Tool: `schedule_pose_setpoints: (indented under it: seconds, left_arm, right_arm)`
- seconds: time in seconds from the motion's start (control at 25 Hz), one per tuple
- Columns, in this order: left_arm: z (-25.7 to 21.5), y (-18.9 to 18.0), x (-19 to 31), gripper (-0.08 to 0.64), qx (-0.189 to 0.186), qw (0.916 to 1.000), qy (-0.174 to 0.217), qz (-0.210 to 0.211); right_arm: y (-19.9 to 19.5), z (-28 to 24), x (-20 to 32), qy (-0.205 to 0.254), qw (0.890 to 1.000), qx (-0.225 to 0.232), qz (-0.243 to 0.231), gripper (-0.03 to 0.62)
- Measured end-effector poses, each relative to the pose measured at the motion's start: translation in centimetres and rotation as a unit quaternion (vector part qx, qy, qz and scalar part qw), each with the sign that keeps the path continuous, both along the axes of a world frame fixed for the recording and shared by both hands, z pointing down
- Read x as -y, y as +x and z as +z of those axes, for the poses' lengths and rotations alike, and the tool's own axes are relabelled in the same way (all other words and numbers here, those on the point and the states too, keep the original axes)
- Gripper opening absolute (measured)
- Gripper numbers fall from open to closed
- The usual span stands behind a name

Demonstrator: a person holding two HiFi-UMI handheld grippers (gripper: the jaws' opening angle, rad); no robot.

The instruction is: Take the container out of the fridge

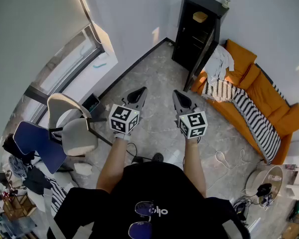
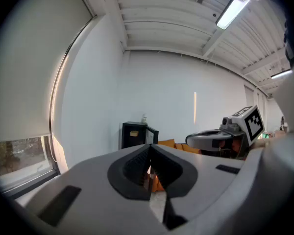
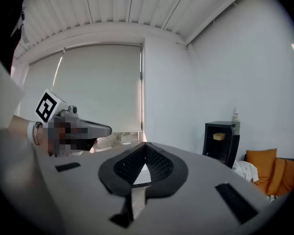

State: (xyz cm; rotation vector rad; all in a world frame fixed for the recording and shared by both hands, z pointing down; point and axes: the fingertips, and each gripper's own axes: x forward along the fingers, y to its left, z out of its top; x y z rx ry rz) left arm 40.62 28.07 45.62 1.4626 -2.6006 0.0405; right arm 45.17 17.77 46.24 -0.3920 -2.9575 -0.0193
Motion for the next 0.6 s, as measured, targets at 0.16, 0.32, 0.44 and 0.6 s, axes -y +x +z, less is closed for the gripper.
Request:
schedule_pose_setpoints:
  seconds: [0.16,0.32,0.44,0.6]
  left_arm:
    - [0.3,-0.3,1.2,0.008,-0.003,0.9999,0.003,-0.011]
    - [0.8,-0.2,2.6,0.008,-0.008,0.9998,0.004,-0.02]
    - [1.2,-0.1,3.4,0.008,-0.013,0.9996,0.004,-0.024]
    - [1.9,-0.9,4.3,0.008,-0.021,0.9994,0.003,-0.027]
  right_arm:
    - [-0.2,0.5,1.4,-0.003,1.0,-0.003,-0.005,0.008]
    - [-0.3,0.9,3.3,-0.009,1.0,-0.005,-0.008,0.008]
    - [-0.4,1.0,3.9,-0.014,1.0,-0.003,-0.015,0.008]
    - [-1.0,1.8,4.4,-0.014,1.0,-0.011,-0.023,0.008]
